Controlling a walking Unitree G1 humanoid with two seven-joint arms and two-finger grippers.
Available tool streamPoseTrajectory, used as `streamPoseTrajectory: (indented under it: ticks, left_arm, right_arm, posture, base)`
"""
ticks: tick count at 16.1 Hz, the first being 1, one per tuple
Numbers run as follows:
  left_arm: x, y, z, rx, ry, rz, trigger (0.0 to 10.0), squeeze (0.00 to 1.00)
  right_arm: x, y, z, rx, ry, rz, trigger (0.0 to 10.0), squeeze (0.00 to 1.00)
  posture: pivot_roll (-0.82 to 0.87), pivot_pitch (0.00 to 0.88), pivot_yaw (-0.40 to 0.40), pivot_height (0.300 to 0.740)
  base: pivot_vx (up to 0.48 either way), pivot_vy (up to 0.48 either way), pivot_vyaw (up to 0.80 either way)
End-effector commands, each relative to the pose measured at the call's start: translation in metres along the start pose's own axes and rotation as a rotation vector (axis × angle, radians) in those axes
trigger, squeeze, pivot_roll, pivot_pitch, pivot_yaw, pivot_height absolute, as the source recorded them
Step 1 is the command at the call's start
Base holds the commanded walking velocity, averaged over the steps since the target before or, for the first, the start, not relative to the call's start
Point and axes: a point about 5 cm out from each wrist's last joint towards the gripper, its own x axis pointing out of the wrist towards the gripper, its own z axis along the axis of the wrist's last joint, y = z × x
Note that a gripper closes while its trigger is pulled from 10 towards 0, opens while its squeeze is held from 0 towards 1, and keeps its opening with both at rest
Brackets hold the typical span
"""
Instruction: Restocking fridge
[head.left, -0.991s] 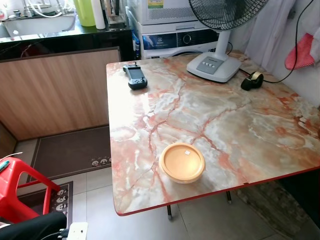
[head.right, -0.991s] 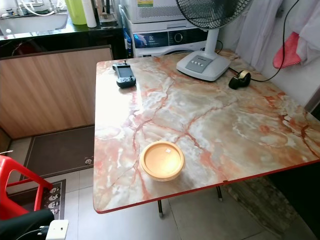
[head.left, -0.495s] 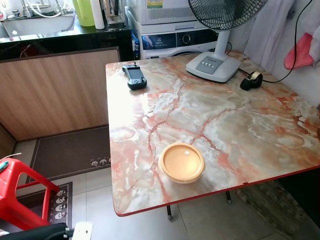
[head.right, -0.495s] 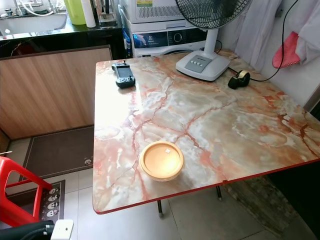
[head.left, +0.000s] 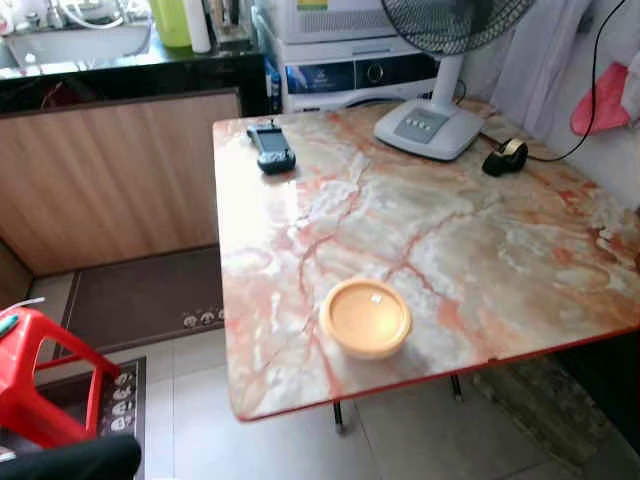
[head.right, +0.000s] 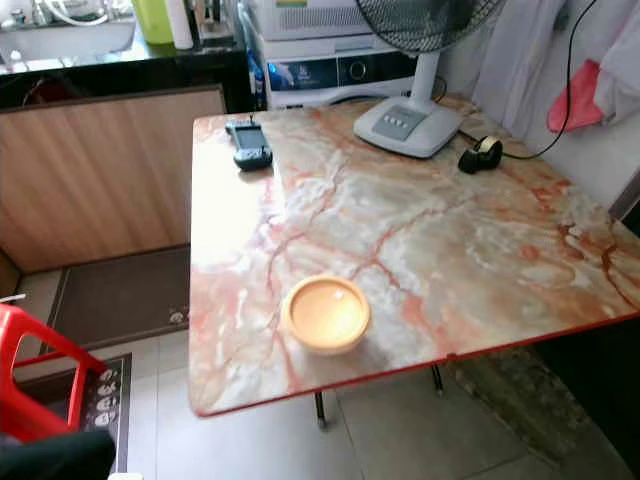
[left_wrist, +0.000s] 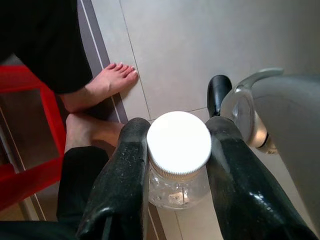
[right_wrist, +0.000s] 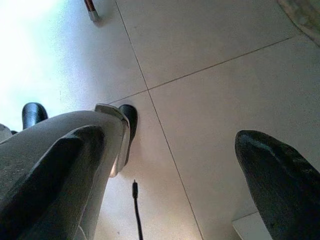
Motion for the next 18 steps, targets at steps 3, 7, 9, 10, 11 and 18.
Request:
streamPoseTrajectory:
  ticks: [3, 7, 9, 10, 11, 18]
  left_arm:
    - [-0.0023, 0.0041, -0.0115, 0.012, 0.034, -0.001, 10.0, 0.00]
    - [-0.0031, 0.0082, -0.0138, 0.002, 0.038, 0.009, 10.0, 0.00]
    - [-0.0033, 0.0086, -0.0145, -0.002, 0.038, 0.012, 10.0, 0.00]
    - [-0.0033, 0.0083, -0.0147, -0.002, 0.038, 0.012, 10.0, 0.00]
    - [-0.0034, 0.0076, -0.0150, -0.003, 0.038, 0.012, 10.0, 0.00]
    - [-0.0023, 0.0047, -0.0117, 0.017, 0.037, 0.017, 10.0, 0.00]
  right_arm:
    - [-0.0015, -0.0025, -0.0042, 0.003, 0.010, -0.007, 10.0, 0.00]
    - [-0.0018, -0.0030, -0.0059, 0.014, 0.017, -0.019, 10.0, 0.00]
    - [-0.0017, -0.0029, -0.0058, 0.012, 0.017, -0.018, 10.0, 0.00]
    - [-0.0017, -0.0028, -0.0056, 0.011, 0.017, -0.016, 10.0, 0.00]
    - [-0.0016, -0.0028, -0.0053, 0.008, 0.016, -0.015, 10.0, 0.00]
    - [-0.0012, -0.0023, -0.0041, 0.020, 0.012, -0.018, 10.0, 0.00]
  posture:
    - [0.11, 0.000, -0.039, 0.740]
    - [0.10, 0.000, -0.038, 0.740]
    - [0.10, 0.000, -0.039, 0.740]
    - [0.10, 0.000, -0.038, 0.740]
    - [0.10, 0.000, -0.039, 0.740]
    - [0.09, 0.000, -0.033, 0.740]
  base:
    - [-0.281, 0.000, 0.00]
    - [-0.287, 0.000, 0.00]
    - [-0.292, 0.000, 0.00]
    - [-0.289, 0.000, 0.00]
    - [-0.296, 0.000, 0.00]
    - [-0.164, 0.000, 0.00]
